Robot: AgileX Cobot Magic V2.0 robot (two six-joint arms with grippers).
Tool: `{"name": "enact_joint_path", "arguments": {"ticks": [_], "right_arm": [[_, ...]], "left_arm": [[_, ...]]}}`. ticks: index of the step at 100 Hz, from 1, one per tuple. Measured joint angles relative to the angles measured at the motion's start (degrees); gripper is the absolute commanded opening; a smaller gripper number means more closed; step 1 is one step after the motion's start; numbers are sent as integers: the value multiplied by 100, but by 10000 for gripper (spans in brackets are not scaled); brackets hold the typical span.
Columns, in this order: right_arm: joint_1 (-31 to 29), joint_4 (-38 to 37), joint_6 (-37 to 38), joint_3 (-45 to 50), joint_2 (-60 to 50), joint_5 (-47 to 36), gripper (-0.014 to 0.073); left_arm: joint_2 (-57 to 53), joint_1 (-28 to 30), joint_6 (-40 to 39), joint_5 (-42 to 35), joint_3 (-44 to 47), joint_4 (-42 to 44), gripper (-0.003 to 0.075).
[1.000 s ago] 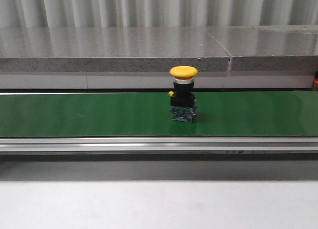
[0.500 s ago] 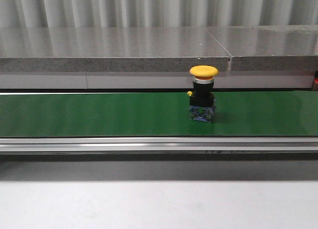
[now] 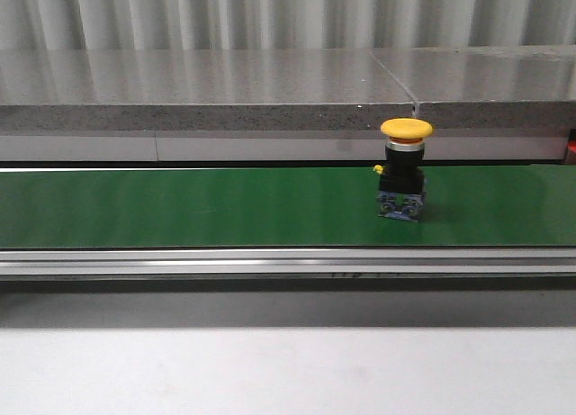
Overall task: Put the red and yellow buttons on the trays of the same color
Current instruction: 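Grasp the yellow button at the belt's end with the right gripper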
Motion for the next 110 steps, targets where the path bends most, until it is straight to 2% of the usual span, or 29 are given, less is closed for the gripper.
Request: {"name": "enact_joint_path", "arguments": {"ticks": [23,57,71,97,110], "right_arm": [[0,-48,0,-426,-593,571,499],[341,-48,0,-286,-1651,1663,499],[647,-48,-50,442,-2163,1738,499],[1175,-48,-97,2552,-3518,1397,499],[1369,6,-97,3323,-4180,1308,499]], "left_arm": [[0,0,0,0,0,0,-20],[0,0,0,0,0,0,-20],[0,0,0,0,0,0,-20],[0,0,0,0,0,0,-20],[0,0,0,0,0,0,-20]]}}
